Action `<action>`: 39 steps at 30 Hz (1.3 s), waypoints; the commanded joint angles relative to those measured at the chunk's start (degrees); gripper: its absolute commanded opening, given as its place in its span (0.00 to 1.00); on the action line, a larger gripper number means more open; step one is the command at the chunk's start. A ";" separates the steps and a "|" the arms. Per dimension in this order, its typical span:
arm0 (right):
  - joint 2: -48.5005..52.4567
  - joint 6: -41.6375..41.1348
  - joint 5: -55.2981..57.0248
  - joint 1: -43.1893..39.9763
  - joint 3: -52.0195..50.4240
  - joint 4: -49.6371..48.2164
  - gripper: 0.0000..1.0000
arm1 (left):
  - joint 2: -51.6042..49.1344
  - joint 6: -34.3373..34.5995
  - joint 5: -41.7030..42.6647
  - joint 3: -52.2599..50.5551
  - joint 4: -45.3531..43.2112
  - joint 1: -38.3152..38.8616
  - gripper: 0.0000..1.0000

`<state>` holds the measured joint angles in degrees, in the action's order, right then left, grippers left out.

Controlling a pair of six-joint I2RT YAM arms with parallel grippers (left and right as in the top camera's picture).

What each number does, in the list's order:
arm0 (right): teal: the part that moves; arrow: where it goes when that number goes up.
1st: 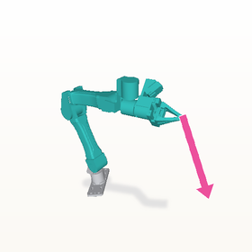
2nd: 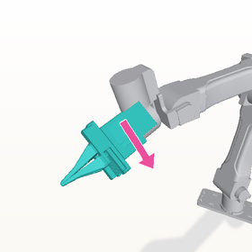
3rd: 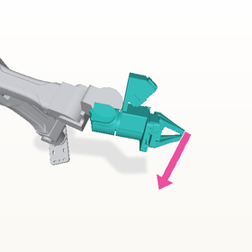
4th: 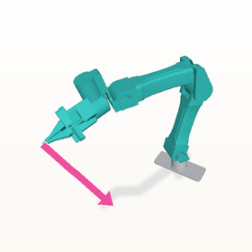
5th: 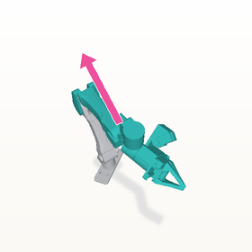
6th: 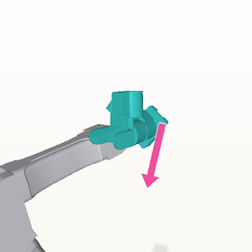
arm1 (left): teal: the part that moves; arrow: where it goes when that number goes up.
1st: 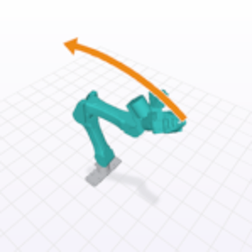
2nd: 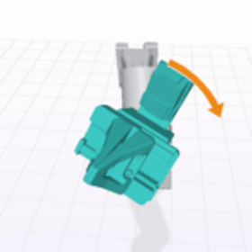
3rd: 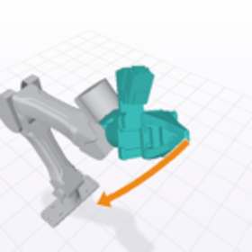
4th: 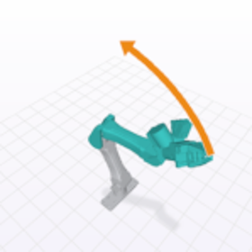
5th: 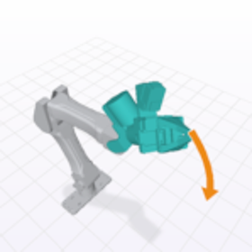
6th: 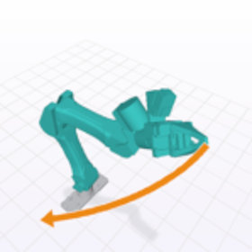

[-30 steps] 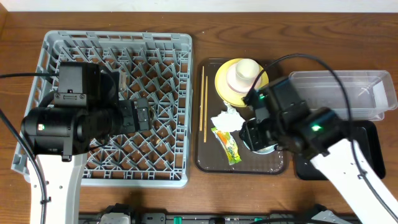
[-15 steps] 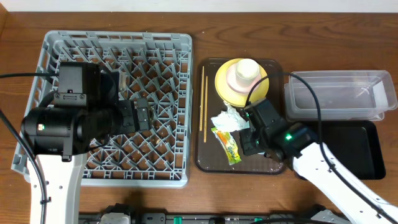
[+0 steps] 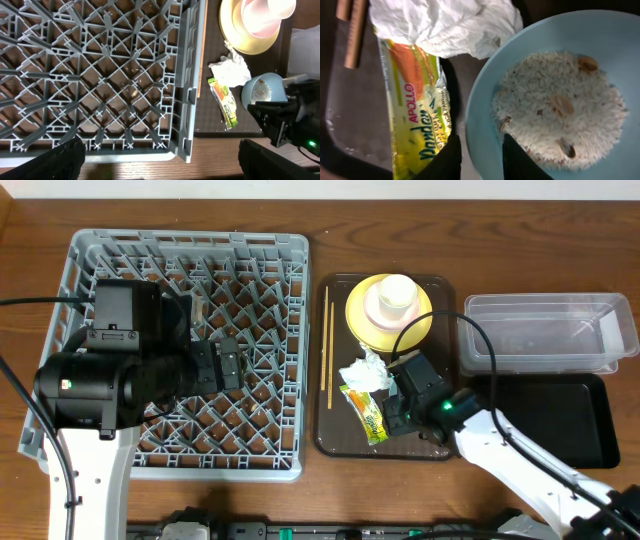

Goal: Sort waste into correct bins and load items into the dishwasher rack
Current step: 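Reach the right gripper to the light-blue rice bowl and grasp its rim, then lift the blue bowl with the right gripper over the clear bin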

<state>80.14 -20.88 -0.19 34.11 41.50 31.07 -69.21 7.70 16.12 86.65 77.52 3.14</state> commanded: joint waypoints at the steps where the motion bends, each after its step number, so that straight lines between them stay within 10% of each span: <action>1: 2.05 2.91 0.59 0.48 -0.55 -0.96 0.22 | 0.35 -0.09 -0.37 -0.17 -0.02 -0.17 0.99; 11: 5.60 3.80 0.85 0.46 -0.09 -1.77 0.01 | 0.35 -0.09 -0.37 -0.17 -0.02 -0.17 0.99; 30: 5.57 6.08 14.43 -0.17 30.60 23.52 0.01 | 0.35 -0.09 -0.37 -0.17 -0.02 -0.17 0.99; 39: 5.57 12.00 10.45 -15.45 39.69 27.41 0.01 | 0.35 -0.09 -0.37 -0.17 -0.02 -0.17 0.99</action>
<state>85.86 -12.80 11.51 24.49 78.54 58.54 -69.21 7.68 16.14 86.65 77.56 3.14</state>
